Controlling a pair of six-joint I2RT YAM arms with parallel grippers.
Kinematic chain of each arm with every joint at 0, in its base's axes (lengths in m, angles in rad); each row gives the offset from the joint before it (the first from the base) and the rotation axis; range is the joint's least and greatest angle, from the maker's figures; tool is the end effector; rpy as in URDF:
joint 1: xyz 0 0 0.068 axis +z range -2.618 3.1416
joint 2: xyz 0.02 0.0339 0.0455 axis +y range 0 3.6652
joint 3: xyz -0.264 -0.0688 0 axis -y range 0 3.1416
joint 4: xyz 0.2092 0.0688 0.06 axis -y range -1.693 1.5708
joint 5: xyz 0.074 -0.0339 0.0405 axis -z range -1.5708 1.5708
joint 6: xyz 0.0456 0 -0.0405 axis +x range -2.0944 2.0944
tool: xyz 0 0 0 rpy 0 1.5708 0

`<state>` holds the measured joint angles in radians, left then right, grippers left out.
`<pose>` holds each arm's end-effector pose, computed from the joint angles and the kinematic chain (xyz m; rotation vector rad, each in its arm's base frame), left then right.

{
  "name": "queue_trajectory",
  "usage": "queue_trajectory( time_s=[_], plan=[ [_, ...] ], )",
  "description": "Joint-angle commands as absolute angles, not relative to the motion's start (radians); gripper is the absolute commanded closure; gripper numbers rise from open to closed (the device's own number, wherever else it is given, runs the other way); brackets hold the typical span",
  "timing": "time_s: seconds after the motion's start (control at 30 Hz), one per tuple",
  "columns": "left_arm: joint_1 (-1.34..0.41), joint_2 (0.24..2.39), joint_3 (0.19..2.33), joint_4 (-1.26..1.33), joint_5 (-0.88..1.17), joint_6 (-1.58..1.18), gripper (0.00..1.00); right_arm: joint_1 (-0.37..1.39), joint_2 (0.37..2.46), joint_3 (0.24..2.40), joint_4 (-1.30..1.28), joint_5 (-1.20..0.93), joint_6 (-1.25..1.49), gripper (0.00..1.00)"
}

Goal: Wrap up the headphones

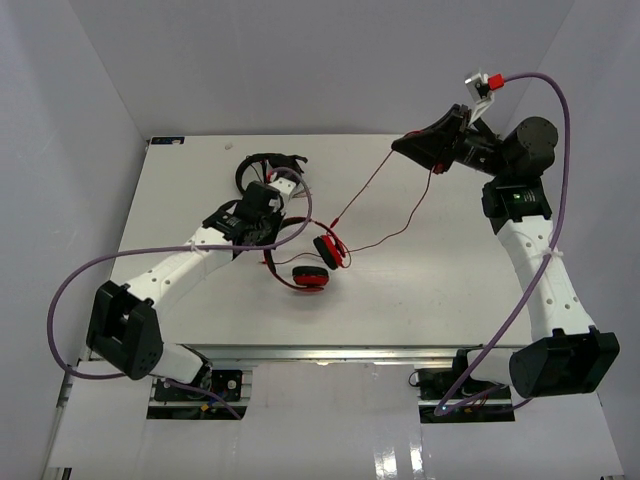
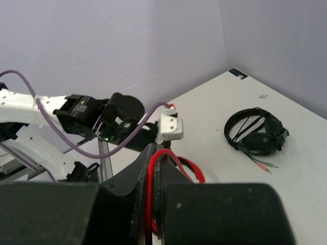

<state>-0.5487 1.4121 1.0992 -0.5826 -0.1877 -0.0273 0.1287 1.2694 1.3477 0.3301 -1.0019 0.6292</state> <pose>0.2349 -0.1336 0.2741 0.5518 2.3817 -0.0231 0.2291 0.0684 0.4809 -0.6294 1.3210 1.2048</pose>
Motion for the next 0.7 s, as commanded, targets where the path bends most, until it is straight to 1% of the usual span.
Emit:
queue_trajectory(
  time_s=[0.0, 0.2, 0.33, 0.47, 0.57, 0.67],
  plan=[
    [-0.545, 1.460, 1.253, -0.628, -0.523, -0.048, 1.00, 0.178, 1.204, 1.289, 0.406, -1.038, 0.642, 0.92],
    [-0.543, 1.515, 1.417, -0.608, -0.763, -0.099, 1.00, 0.237, 1.150, 1.183, 0.382, -1.045, 0.609, 0.92],
    [-0.543, 1.572, 1.482, -0.546, -0.846, -0.170, 1.00, 0.246, 1.140, 1.159, 0.429, -1.048, 0.668, 0.92],
    [-0.543, 1.595, 1.513, -0.534, -0.874, -0.371, 1.00, 0.256, 1.126, 1.118, 0.475, -1.044, 0.730, 0.92],
    [-0.543, 1.594, 1.512, -0.539, -0.843, -0.532, 1.00, 0.267, 1.119, 1.072, 0.554, -1.038, 0.789, 0.92],
    [-0.546, 1.593, 1.503, -0.546, -0.815, -0.753, 1.00, 0.274, 1.112, 1.038, 0.594, -1.032, 0.834, 0.92]
  ],
)
